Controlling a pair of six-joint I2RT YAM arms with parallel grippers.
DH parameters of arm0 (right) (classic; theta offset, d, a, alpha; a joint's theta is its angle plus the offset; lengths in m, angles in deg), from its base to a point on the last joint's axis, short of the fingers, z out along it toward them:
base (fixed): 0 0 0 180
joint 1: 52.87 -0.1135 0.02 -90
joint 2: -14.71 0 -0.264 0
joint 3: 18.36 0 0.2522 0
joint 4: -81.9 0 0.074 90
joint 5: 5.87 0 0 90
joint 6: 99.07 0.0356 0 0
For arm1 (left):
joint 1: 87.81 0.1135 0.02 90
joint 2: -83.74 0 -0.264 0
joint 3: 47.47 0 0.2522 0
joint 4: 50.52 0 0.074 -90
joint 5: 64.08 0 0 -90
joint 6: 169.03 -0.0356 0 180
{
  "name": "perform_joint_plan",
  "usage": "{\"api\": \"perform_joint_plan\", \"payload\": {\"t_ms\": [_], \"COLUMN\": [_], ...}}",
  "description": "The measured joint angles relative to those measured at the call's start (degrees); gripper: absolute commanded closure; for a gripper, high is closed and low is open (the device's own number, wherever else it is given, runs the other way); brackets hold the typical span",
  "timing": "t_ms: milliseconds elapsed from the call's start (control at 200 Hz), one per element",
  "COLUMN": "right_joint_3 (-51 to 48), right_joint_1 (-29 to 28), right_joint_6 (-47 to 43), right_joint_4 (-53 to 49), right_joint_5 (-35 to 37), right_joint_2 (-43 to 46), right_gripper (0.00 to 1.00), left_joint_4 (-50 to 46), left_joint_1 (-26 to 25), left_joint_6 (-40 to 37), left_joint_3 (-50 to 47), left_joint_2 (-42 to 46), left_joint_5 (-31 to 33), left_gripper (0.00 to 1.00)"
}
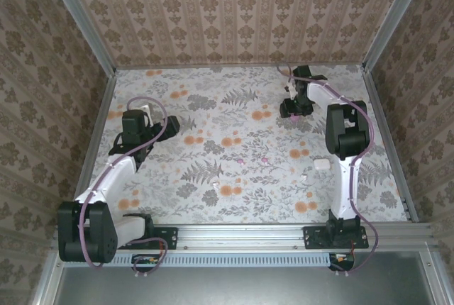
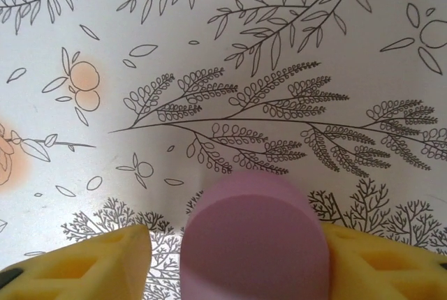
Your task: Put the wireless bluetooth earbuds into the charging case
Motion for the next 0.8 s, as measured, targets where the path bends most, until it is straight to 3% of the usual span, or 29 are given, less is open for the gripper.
{"api": "perform_joint_plan", "payload": {"t_ms": [800], "right_joint_3": [-5.6], "right_joint_1": [0.2], "right_joint_6": [-0.2], "right_joint_4": [2.5], "right_joint_5": [1.8], "right_joint_2": [3.1], "right_gripper": [0.48], "left_joint_4": [-2.2], "left_joint_1": [0.0], "left_joint_6": [-0.2], "left_joint_3": [0.2], "left_joint_2": [0.0], "left_joint_5": [0.0], "left_gripper": [0.0]}}
